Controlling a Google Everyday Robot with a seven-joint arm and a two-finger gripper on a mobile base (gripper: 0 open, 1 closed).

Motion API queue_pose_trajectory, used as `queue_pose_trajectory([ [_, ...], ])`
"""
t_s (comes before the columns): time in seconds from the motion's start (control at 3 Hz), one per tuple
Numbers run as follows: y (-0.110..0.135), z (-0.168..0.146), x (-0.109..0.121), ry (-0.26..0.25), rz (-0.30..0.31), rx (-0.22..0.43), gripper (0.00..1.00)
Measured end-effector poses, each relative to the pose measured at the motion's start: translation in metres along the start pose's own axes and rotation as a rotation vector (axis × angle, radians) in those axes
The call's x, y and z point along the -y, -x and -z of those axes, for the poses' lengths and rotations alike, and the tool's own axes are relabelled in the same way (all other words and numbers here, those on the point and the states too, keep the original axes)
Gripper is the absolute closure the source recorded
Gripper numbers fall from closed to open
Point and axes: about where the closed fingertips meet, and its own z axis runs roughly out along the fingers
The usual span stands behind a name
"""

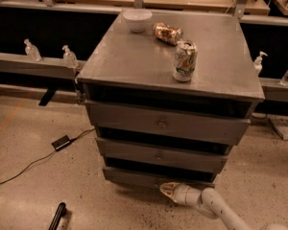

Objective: Close bottom drawer

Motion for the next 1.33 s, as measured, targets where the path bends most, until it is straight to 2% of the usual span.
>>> queue_pose_trajectory([
  [0.33,-0.005,-0.007,0.031,-0.045,-0.017,0.013,1.0],
  [0.67,-0.006,-0.007,0.036,-0.054,-0.02,0.018,1.0],
  [1.0,-0.006,-0.009,0.049,-0.076,-0.028,0.037,1.0],
  [1.33,-0.006,-0.007,0.044,-0.076,-0.028,0.037,1.0],
])
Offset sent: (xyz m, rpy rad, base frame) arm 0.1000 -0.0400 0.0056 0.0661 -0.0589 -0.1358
